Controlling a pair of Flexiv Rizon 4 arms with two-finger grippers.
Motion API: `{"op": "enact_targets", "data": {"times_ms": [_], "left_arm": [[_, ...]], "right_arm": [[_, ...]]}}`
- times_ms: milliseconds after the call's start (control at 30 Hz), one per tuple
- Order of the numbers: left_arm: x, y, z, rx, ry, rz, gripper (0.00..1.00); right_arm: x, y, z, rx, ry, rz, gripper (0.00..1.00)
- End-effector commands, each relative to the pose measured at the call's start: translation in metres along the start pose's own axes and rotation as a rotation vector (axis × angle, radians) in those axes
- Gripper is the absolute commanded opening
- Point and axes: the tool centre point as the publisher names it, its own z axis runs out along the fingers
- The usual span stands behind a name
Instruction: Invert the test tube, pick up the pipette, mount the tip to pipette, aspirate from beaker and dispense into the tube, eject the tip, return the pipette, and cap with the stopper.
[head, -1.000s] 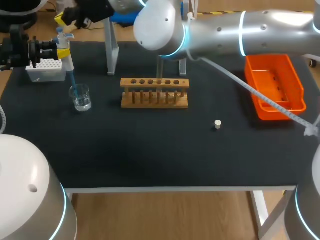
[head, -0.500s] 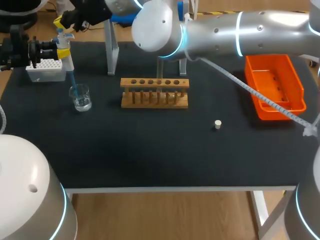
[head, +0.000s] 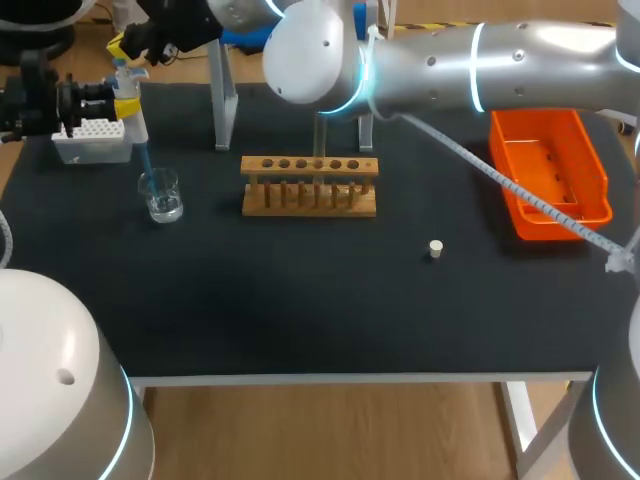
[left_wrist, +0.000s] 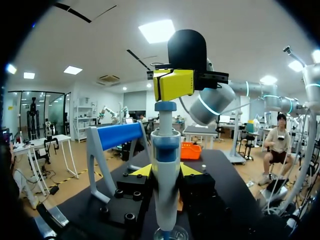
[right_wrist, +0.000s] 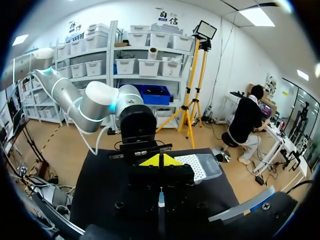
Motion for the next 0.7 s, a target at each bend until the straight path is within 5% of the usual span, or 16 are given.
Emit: {"op": "enact_targets", "data": {"times_ms": [33, 700], "left_arm": [[0.0, -0.002, 0.0, 0.0, -0.002, 0.001, 0.0], [0.0, -0.002, 0.0, 0.0, -0.002, 0.001, 0.0]], "right_arm": [[0.0, -0.001, 0.002, 0.015, 0.003, -0.001, 0.0], [0.005, -0.012, 0.008, 0.04, 0.013, -0.006, 0.0]]}}
